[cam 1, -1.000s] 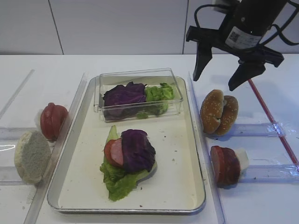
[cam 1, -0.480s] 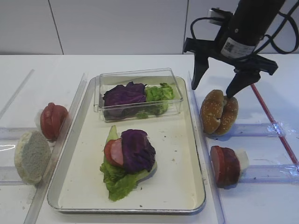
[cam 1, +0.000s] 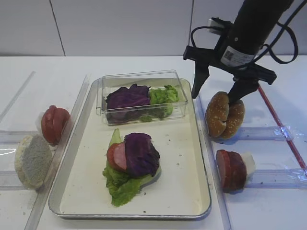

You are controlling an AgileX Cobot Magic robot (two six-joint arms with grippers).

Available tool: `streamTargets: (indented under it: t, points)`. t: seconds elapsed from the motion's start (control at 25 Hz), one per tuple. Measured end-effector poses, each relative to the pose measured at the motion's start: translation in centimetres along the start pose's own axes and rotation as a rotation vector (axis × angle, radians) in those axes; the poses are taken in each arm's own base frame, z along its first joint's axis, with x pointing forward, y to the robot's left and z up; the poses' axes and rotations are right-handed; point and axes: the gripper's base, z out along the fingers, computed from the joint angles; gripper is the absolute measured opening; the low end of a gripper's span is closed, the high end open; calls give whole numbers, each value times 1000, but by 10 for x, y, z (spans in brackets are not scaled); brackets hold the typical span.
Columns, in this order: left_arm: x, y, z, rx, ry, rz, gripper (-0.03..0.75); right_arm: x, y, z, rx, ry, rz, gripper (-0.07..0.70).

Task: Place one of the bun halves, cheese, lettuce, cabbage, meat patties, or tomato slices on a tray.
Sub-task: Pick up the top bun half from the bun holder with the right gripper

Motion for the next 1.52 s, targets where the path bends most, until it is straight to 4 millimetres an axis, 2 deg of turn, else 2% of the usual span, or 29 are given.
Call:
streamTargets:
  t: [0.36, 0.68, 1.28, 1.52]
  points:
    - [0, 0, 0, 0, 0, 0, 426, -4, -2, 11, 4, 25, 4, 522]
    - [0, 0, 0, 0, 0, 0, 426, -5, 1, 25, -5, 57, -7, 468]
    - [0, 0, 0, 0, 0, 0, 426, -6, 0, 30, 9, 68, -12, 220]
    - [0, 0, 0, 0, 0, 0, 426, -6, 0, 30, 10, 68, -12, 207]
